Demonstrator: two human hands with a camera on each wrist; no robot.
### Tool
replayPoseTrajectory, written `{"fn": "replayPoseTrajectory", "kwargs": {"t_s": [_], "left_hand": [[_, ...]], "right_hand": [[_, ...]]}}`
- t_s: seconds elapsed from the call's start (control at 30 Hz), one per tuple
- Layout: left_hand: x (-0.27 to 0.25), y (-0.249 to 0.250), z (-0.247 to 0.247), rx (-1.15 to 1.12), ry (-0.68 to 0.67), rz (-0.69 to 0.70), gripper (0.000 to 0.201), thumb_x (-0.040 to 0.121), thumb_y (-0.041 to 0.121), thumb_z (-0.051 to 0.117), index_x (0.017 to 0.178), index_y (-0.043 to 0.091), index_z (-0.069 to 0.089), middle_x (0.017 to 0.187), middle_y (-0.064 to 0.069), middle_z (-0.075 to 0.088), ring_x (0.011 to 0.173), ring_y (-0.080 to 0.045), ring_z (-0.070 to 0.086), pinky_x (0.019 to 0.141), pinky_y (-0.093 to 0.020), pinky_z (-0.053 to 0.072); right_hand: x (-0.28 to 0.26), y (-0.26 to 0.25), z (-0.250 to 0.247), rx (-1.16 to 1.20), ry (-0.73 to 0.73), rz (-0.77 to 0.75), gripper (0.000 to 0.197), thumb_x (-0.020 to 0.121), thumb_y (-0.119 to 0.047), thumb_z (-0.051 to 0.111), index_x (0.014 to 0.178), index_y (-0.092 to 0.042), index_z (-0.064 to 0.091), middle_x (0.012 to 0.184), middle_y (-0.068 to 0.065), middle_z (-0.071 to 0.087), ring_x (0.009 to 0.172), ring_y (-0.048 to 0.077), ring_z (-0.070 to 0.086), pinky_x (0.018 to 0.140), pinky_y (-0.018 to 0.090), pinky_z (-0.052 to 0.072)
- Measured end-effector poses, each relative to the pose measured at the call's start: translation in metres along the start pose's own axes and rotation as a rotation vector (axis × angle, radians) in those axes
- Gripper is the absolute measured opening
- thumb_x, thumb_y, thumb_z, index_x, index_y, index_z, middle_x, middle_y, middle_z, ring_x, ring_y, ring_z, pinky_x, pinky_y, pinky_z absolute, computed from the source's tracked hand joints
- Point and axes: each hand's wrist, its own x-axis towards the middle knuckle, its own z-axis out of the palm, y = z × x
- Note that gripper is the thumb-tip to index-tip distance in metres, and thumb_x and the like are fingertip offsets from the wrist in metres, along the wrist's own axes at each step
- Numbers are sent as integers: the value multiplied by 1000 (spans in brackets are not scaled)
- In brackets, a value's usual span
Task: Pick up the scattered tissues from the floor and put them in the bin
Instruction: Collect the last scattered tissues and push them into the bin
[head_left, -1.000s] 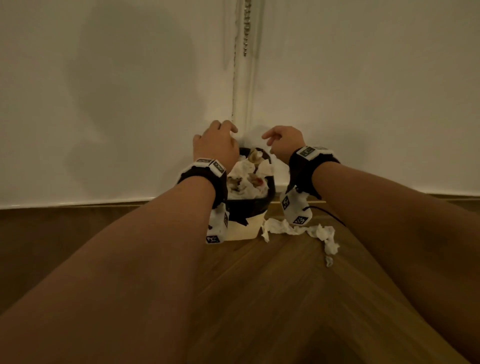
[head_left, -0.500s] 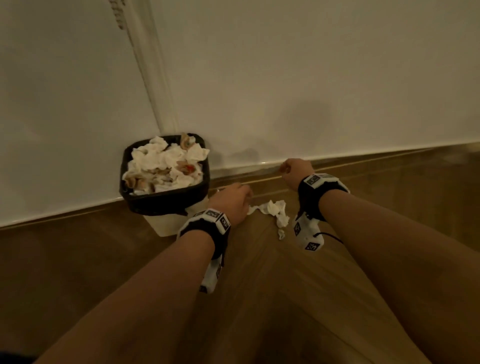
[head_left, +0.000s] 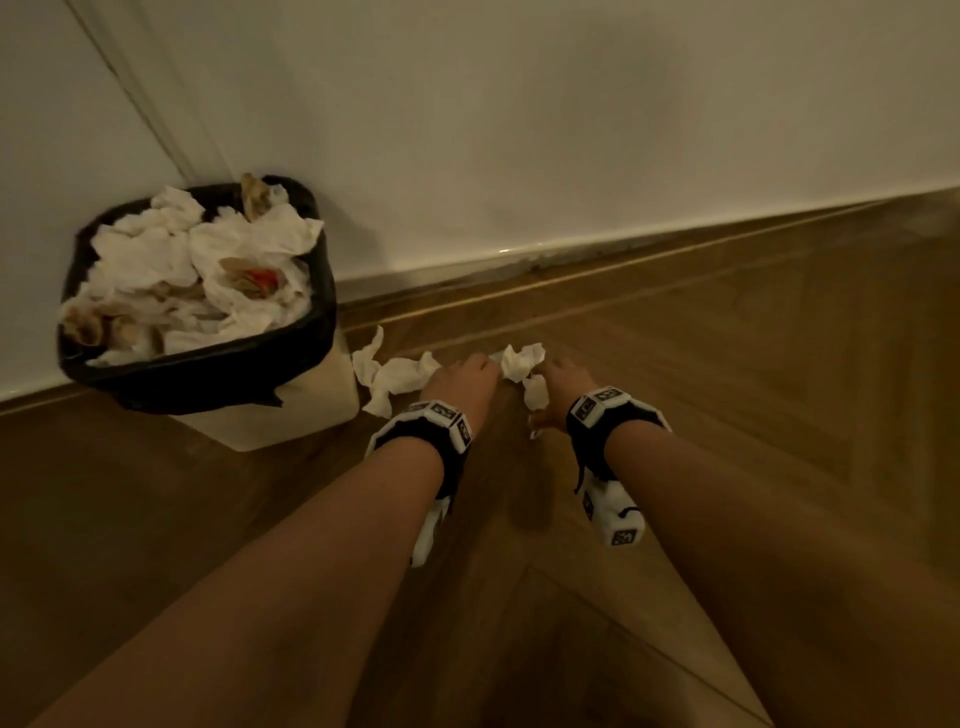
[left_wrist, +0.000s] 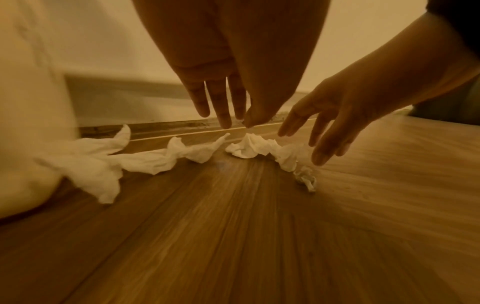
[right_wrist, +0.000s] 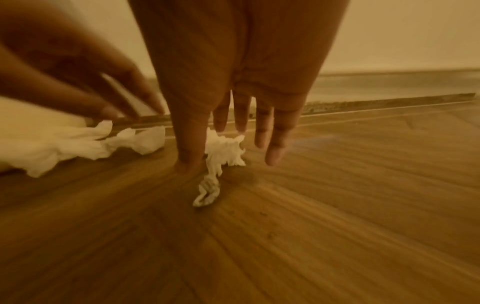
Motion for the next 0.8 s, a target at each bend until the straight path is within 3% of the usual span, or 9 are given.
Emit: {"fn": "replayPoseTrajectory", "kwargs": {"t_s": [0.13, 0.23, 0.3, 0.37, 0.47, 0.57, 0.67, 0.8], "left_hand": [[37, 12, 29, -73, -115, -12, 51, 96, 22, 44, 145, 20, 28, 155, -1, 18, 136, -29, 31, 108, -47, 33], [45, 18, 26, -43, -170, 33, 65, 93, 24, 50, 149, 25, 16, 158, 3, 4, 142, -29, 20, 112, -51, 25], [51, 20, 32, 18, -229, 65, 73, 92, 20, 51, 150, 22, 8, 159, 1, 2, 143, -28, 17, 113, -47, 21], [49, 22, 38, 57, -264, 45, 73, 92, 18, 50, 151, 18, 6, 158, -3, 7, 142, -27, 21, 113, -44, 25], [41, 23, 42, 83, -246, 13, 56, 94, 16, 45, 146, 16, 23, 149, -8, 26, 132, -29, 37, 105, -43, 35], [32, 24, 43, 131, -197, 4, 43, 96, 16, 42, 139, 16, 35, 138, -11, 37, 124, -31, 44, 97, -41, 40], [26, 25, 43, 165, -189, 4, 37, 98, 16, 38, 135, 12, 41, 134, -13, 37, 120, -32, 46, 95, -40, 43], [15, 26, 48, 139, -173, -44, 35, 98, 14, 40, 132, 10, 46, 147, -17, 21, 118, -32, 50, 95, -39, 45]], "right_hand": [[27, 18, 29, -75, -34, -18, 111, 70, -34, 80, 151, -18, 6, 158, 7, 0, 143, 35, 9, 113, 48, 25], [36, 18, 21, -157, -66, -59, 121, 69, -42, 79, 151, -16, -6, 159, 3, -12, 146, 30, -4, 116, 48, 17], [44, 20, 19, -204, -67, -91, 119, 70, -46, 77, 151, -15, -4, 159, 4, -7, 146, 29, 0, 116, 45, 15], [45, 20, 22, -165, -87, -83, 113, 70, -44, 77, 152, -18, 5, 159, 2, 2, 143, 34, 11, 113, 43, 20], [42, 19, 26, -142, -47, -110, 96, 74, -39, 76, 149, -19, 19, 156, 5, 16, 140, 32, 18, 113, 42, 21], [37, 20, 30, 12, -1, -76, 78, 80, -28, 73, 146, -21, 32, 152, 5, 24, 135, 35, 25, 109, 44, 31], [33, 17, 32, 91, 14, -32, 51, 89, -18, 58, 139, -16, 45, 149, 11, 30, 132, 36, 34, 106, 40, 36], [25, 14, 30, 77, -62, 35, 39, 92, -14, 53, 130, -8, 53, 139, 18, 44, 125, 34, 46, 99, 35, 41]]}}
